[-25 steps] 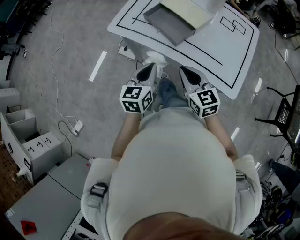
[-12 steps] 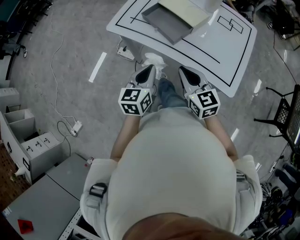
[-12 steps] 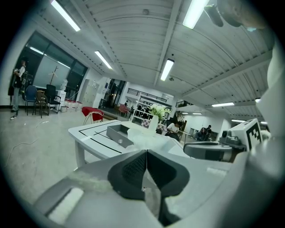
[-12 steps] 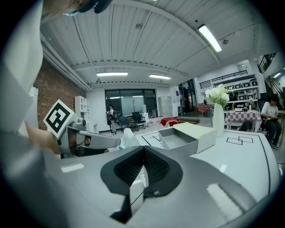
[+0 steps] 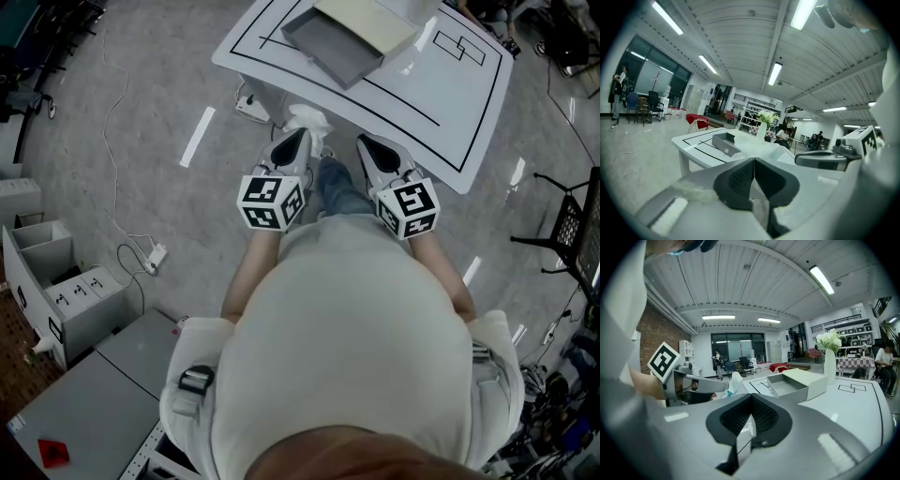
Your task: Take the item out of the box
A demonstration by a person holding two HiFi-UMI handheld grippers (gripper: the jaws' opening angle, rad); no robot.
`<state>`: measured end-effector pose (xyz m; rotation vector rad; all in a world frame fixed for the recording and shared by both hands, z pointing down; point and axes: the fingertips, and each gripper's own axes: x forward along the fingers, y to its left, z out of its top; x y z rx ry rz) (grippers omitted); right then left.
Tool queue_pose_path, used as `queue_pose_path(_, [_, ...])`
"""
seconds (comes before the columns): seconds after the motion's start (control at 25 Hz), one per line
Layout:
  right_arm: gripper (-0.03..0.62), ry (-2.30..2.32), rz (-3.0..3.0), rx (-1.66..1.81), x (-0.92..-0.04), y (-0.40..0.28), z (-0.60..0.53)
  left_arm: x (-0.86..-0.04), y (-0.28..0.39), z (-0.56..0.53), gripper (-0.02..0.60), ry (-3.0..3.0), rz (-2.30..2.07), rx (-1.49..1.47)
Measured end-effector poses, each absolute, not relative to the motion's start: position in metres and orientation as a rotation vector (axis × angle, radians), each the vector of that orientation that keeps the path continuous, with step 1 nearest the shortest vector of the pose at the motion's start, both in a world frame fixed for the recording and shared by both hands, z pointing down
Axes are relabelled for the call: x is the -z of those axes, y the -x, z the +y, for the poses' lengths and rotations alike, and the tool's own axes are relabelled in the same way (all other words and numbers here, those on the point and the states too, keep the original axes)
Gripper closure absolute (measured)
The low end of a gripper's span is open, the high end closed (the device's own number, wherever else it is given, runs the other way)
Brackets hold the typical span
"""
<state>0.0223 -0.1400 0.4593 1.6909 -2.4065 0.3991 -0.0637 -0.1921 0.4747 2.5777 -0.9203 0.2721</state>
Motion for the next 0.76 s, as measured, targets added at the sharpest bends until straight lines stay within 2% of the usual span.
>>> queue_pose_path(0.76, [0.606, -1.684, -2.392, -0.386, -0.4614, -0.0205, -0.1437, -0.4753, 0.0639, -0.1974, 0.577, -2.575, -0.915, -0.267])
